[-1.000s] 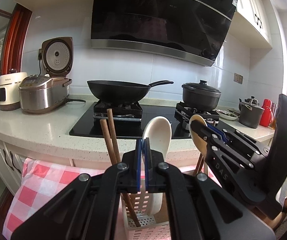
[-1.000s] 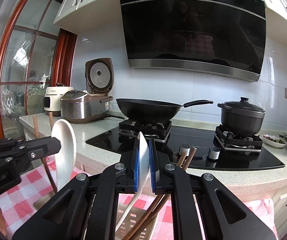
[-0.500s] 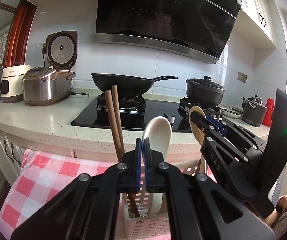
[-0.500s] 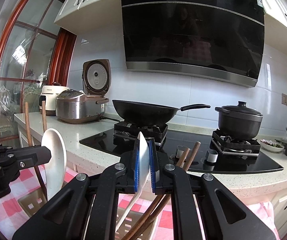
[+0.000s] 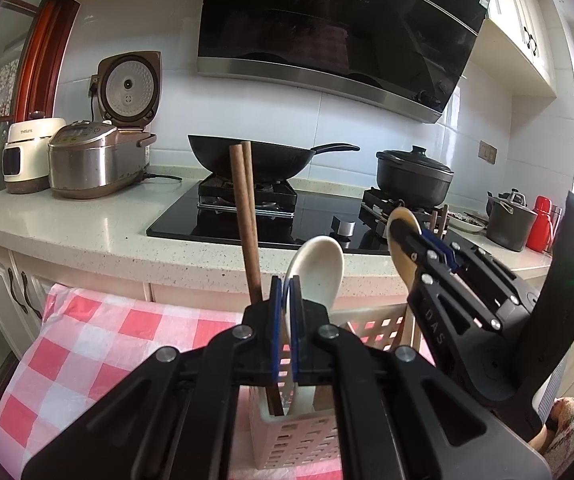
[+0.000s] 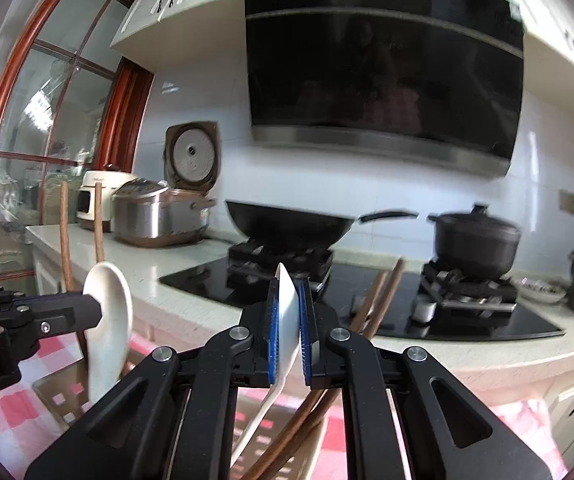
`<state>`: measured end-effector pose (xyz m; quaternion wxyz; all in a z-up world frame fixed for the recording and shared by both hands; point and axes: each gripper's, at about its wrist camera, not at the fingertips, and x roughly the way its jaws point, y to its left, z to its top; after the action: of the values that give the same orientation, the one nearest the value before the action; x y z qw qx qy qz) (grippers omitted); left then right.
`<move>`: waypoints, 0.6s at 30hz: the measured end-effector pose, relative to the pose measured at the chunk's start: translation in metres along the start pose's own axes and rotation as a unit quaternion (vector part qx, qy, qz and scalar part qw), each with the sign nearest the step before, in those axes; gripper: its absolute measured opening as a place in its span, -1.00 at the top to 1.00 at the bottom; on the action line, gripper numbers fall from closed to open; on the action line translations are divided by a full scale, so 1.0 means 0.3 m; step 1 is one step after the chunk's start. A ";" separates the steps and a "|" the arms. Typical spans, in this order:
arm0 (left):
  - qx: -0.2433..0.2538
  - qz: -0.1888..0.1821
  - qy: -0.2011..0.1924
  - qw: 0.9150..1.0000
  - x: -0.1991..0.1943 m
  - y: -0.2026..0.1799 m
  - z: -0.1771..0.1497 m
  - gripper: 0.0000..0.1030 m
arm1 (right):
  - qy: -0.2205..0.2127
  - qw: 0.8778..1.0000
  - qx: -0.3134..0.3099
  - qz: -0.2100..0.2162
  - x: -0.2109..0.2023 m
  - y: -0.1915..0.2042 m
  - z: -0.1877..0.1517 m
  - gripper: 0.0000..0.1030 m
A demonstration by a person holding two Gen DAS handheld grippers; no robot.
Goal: Organize utensils
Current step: 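Lower both spoons into the basket and open both grippers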
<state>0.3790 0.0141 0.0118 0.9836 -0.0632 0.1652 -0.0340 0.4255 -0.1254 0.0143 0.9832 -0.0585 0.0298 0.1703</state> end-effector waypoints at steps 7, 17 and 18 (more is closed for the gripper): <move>-0.003 0.000 -0.007 1.000 -0.023 0.008 0.001 0.93 | 0.003 1.000 0.018 0.010 -0.028 -0.013 -0.001 0.81; -0.007 -0.002 -0.002 1.000 -0.058 0.004 -0.017 0.84 | 0.021 0.999 0.041 0.010 -0.091 -0.047 -0.013 0.60; -0.006 -0.002 -0.004 1.000 -0.068 0.001 -0.016 0.83 | 0.020 0.999 0.045 0.009 -0.104 -0.052 -0.010 0.59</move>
<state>0.3583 0.0157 0.0137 0.9839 -0.0695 0.1609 -0.0348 0.4012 -0.1506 0.0155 0.9824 -0.0169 0.0577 0.1768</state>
